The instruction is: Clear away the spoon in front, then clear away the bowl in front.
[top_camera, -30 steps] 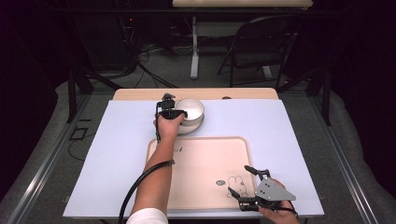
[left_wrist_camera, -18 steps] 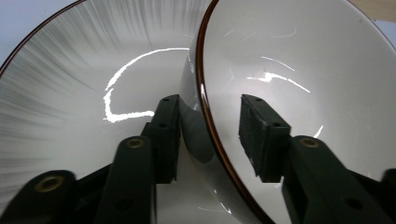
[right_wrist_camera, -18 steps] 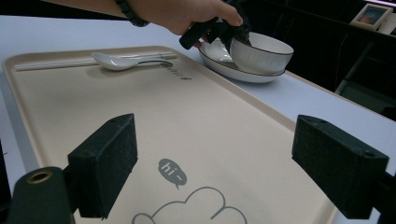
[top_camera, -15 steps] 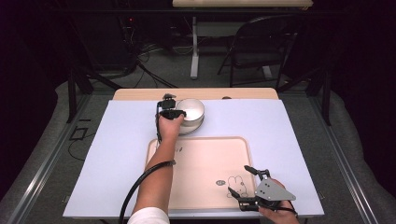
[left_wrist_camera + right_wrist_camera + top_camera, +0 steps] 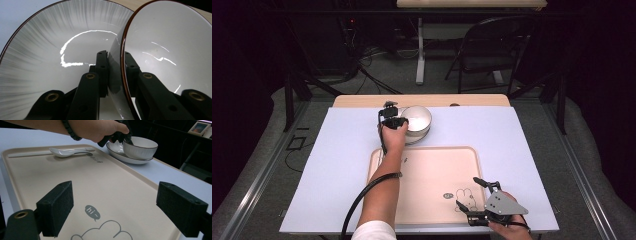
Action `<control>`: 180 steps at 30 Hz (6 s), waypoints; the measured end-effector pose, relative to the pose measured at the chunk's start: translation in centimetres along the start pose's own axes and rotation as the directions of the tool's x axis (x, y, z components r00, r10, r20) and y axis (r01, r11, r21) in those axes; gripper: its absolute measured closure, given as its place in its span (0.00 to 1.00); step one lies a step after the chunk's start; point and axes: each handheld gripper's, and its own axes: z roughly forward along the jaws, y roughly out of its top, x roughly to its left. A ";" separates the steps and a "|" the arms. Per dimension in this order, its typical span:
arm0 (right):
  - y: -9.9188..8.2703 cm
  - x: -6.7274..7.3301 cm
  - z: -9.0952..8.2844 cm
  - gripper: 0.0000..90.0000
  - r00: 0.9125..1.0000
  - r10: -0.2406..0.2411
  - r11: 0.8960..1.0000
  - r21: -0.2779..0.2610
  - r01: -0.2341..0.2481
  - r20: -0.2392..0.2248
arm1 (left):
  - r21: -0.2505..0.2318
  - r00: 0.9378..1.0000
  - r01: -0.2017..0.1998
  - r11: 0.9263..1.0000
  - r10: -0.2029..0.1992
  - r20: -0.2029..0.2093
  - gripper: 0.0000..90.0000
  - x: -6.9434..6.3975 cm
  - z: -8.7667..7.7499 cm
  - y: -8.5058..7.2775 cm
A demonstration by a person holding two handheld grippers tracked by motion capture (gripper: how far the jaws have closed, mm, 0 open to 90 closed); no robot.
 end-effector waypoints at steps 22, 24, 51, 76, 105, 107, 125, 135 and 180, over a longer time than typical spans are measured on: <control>0.0 -0.1 -0.1 0.15 1.000 0.004 1.000 0.001 -0.004 0.000 | -0.066 1.000 0.008 0.998 -0.007 0.014 0.90 -0.5 -1.6 -0.1; 0.0 -0.1 -0.1 0.15 1.000 0.001 1.000 0.000 -0.001 0.000 | -0.076 1.000 0.007 0.997 -0.005 0.022 0.90 -0.5 -2.2 0.0; 0.0 -0.1 -0.1 0.15 1.000 -0.002 1.000 0.000 0.002 0.009 | -0.124 0.988 -0.058 0.991 0.075 0.136 0.90 -0.5 -9.1 -2.0; 0.0 -0.1 -0.1 0.15 1.000 -0.003 1.000 0.003 0.003 0.011 | -0.111 0.961 -0.146 0.983 0.168 0.221 0.90 -1.9 -11.1 -6.6; 0.0 -0.2 -0.2 0.15 1.000 0.000 1.000 -0.002 0.000 0.011 | -0.037 0.921 -0.205 0.978 0.206 0.330 0.90 -9.5 -6.9 -7.8; 0.0 -0.2 -0.2 0.15 1.000 0.000 1.000 -0.002 0.000 0.011 | -0.027 0.921 -0.203 0.979 0.201 0.335 0.90 -10.0 -6.4 -7.8; 0.0 -0.2 -0.2 0.15 1.000 0.003 1.000 -0.004 -0.003 0.009 | 0.052 0.925 -0.200 0.978 0.171 0.338 0.90 -12.6 -2.7 -8.7; 0.0 -0.2 -0.2 0.15 1.000 0.006 1.000 -0.007 -0.006 0.007 | 0.066 0.926 -0.217 0.974 0.184 0.329 0.90 -13.1 -2.0 -9.0; 0.0 -0.1 -0.2 0.15 1.000 0.003 1.000 -0.004 -0.003 0.004 | -0.060 0.908 -0.270 0.961 0.275 0.317 0.44 -12.8 -1.2 -10.6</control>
